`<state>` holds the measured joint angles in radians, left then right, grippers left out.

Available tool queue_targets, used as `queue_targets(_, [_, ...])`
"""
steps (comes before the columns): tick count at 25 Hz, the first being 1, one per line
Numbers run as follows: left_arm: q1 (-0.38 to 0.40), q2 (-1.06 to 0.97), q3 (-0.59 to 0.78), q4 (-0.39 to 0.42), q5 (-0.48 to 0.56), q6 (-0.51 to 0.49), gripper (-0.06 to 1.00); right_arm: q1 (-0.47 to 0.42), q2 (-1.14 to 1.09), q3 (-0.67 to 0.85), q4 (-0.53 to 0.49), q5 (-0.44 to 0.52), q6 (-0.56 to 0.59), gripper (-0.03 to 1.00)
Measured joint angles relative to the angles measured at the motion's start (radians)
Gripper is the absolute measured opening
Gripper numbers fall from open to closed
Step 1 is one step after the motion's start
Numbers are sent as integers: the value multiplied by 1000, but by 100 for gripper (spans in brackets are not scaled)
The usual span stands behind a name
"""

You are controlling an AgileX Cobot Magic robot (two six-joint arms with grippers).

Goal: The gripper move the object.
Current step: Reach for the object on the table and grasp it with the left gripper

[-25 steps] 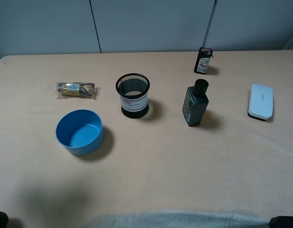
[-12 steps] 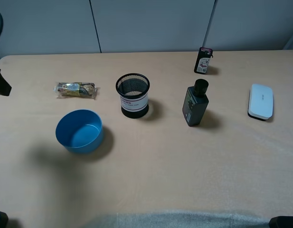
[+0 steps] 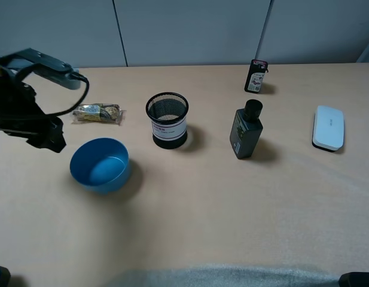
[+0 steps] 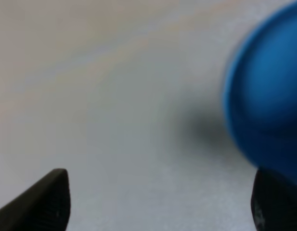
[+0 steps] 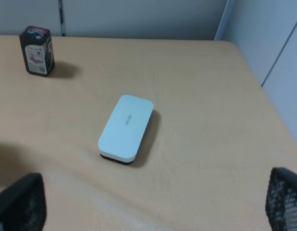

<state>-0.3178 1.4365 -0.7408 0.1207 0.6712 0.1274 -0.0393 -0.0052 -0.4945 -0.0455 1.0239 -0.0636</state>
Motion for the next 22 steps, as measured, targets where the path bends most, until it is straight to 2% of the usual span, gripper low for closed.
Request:
queue_targets(6, [-76, 135, 0, 2, -74, -17, 82, 0, 0, 0, 0, 0, 0, 69])
queue_targets(16, [-79, 280, -1, 7, -237, -52, 82, 0, 0, 0, 0, 0, 0, 69])
queue_targets(22, [-79, 335, -18, 7, -266, -59, 82, 0, 0, 0, 0, 0, 0, 69])
